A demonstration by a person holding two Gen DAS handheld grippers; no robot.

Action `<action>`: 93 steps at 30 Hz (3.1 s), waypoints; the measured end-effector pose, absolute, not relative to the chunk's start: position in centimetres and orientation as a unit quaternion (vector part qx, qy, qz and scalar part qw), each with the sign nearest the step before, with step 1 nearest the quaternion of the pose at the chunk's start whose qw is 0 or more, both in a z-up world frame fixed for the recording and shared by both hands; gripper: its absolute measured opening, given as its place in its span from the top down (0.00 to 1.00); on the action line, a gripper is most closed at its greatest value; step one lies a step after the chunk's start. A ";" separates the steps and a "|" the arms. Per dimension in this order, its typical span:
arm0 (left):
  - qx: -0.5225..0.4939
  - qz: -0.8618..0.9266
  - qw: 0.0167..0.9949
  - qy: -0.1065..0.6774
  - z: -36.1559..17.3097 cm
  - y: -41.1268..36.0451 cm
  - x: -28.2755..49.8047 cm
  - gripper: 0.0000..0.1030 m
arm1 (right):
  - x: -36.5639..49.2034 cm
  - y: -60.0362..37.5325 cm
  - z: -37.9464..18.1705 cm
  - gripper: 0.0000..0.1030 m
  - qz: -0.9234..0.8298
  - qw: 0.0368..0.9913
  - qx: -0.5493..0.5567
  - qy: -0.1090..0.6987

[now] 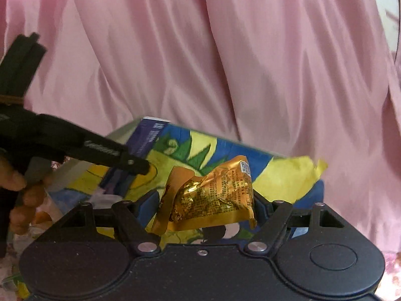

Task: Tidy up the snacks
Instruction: 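Carry the blue pack with the left tool into the tray while the right tool carries the gold packet there, then open both grippers to drop the packs into the tray, then raise both tools away from the tray back over the pile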

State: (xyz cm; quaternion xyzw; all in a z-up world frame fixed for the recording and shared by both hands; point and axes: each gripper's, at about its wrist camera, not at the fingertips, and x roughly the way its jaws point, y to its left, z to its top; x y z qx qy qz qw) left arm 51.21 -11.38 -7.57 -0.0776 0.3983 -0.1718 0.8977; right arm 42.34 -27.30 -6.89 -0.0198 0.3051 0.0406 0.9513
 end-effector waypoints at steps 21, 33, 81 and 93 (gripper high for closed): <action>-0.057 -0.170 0.888 0.423 -8.3 -12.0 50.6 0.45 | 44.7 -27.4 -10.2 0.11 0.035 0.917 0.063 0.392; -0.092 -0.172 0.917 0.348 -2.9 -7.2 46.5 0.06 | 39.8 -26.3 -5.0 0.01 0.006 0.958 0.027 0.284; -0.038 -0.123 0.960 0.251 -0.9 4.6 15.2 0.00 | 10.4 -17.9 -0.3 0.01 0.047 0.980 -0.013 0.192; -0.025 -0.110 0.946 0.304 -3.7 4.6 13.8 0.00 | 9.6 -18.1 -3.0 0.01 0.037 0.969 -0.011 0.242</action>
